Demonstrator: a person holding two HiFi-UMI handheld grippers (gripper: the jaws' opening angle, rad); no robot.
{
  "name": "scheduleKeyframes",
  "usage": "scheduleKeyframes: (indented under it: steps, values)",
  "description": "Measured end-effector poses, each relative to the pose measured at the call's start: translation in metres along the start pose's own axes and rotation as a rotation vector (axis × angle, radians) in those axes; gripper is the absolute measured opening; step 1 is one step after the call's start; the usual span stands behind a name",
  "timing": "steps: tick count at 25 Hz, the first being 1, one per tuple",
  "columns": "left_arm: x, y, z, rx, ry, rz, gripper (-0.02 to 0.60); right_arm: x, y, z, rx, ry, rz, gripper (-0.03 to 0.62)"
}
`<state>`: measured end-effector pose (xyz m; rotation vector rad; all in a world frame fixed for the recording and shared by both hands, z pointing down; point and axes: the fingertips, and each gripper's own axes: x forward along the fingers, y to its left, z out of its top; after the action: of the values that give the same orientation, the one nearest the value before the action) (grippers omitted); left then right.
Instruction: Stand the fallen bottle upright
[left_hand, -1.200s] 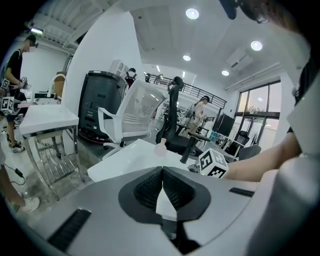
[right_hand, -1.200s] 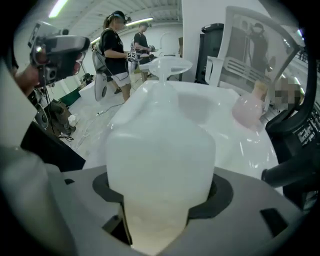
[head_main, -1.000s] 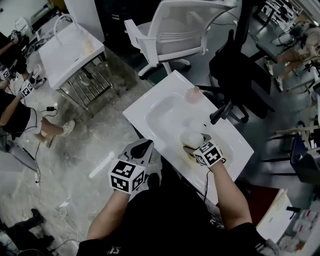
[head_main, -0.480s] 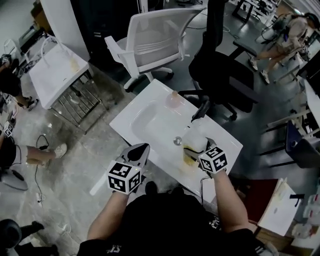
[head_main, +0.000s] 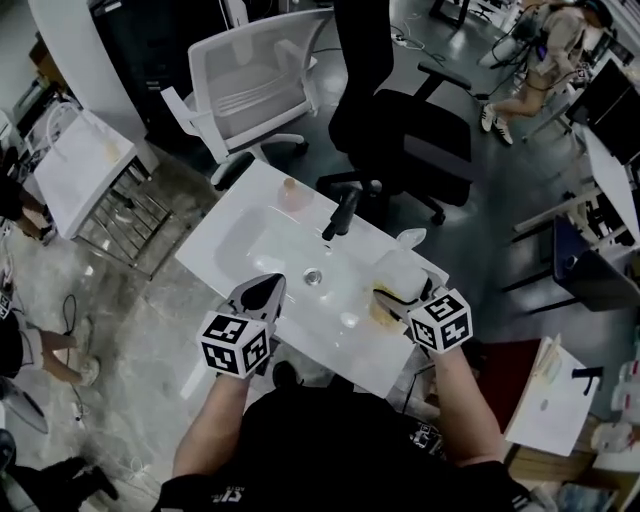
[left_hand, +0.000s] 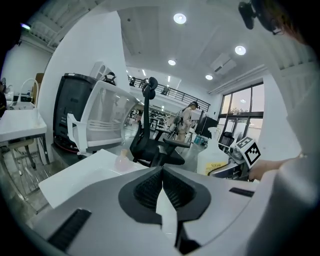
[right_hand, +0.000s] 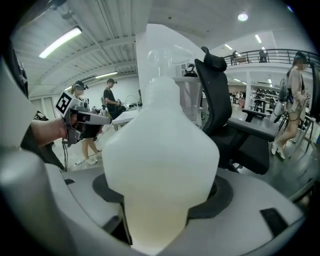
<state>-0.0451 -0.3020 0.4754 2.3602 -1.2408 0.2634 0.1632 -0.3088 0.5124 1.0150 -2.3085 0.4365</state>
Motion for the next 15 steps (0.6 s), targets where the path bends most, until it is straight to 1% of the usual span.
scheduleKeyframes:
  steps: [3,7,11,15]
  values:
    - [0.009,-0.022,-0.001,0.013,0.008,0.004,0.015,-0.018,-0.025,-0.016,0.005,-0.001,-0.037,0.342]
    - [0.02,-0.046,-0.005,0.018,0.02,0.01,0.015,-0.037,-0.049,-0.038,0.02,-0.006,-0.06,0.342]
    - [0.03,-0.065,-0.007,0.032,0.039,0.01,0.015,-0.045,-0.06,-0.054,-0.003,-0.028,-0.066,0.342]
    - [0.038,-0.079,-0.014,0.044,0.058,0.007,0.015,-0.052,-0.068,-0.065,0.003,-0.078,-0.066,0.344]
